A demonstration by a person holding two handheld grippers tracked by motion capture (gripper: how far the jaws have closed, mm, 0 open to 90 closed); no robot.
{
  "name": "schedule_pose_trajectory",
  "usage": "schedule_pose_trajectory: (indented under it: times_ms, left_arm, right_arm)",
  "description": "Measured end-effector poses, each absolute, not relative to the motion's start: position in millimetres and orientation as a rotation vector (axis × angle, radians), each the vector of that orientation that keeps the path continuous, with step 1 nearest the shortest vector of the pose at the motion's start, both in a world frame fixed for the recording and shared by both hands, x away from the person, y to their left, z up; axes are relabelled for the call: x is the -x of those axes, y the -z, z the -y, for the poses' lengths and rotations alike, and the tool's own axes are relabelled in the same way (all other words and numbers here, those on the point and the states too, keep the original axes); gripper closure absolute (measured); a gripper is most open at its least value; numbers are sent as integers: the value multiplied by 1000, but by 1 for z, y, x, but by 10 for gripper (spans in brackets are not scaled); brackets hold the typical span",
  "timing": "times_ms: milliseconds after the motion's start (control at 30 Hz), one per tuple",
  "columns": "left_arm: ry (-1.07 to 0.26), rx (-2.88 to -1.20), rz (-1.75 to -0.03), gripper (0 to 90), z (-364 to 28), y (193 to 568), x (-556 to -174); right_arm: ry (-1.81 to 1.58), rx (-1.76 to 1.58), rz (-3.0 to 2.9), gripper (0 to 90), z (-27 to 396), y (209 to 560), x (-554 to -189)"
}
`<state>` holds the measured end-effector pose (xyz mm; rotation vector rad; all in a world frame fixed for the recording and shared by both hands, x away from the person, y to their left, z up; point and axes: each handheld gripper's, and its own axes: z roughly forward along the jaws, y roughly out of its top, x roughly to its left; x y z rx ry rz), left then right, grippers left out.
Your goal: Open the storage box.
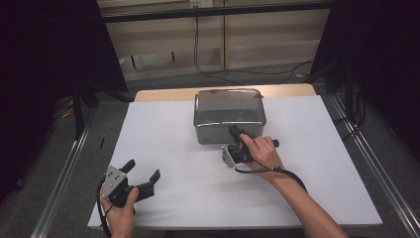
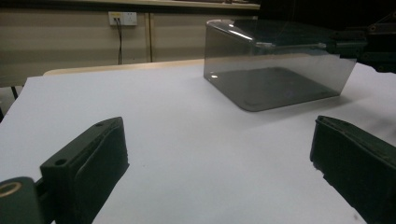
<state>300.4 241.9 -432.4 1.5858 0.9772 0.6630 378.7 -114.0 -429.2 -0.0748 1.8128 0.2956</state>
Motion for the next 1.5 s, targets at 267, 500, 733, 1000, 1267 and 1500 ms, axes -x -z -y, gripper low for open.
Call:
schedule_pose_trajectory:
  times_ms: [267,500,733,1000,1267,1500]
  left_arm:
    - [-645,-1596,-938,65,-233,433,-305]
    - [-642,-1582,-915,70,-231,431,-312]
    - [-558,-1611,-902,62,-225,429,-320]
    - [-593,-1631,-808,40,-207,417,-330]
    - [-560,-1628,-757,14,-194,416,-349]
    - [-551,-1624,-725,4,-186,409,-363]
  right_arm:
    - [-314,58,-1809,792,115,428,-379]
    - [-325,52,-1805,795,116,425,-379]
    - [-337,51,-1796,798,117,422,-379]
    - [-352,36,-1793,798,117,421,-379]
    - [-355,37,-1771,803,117,414,-380]
    - [-356,37,-1772,803,117,412,-380]
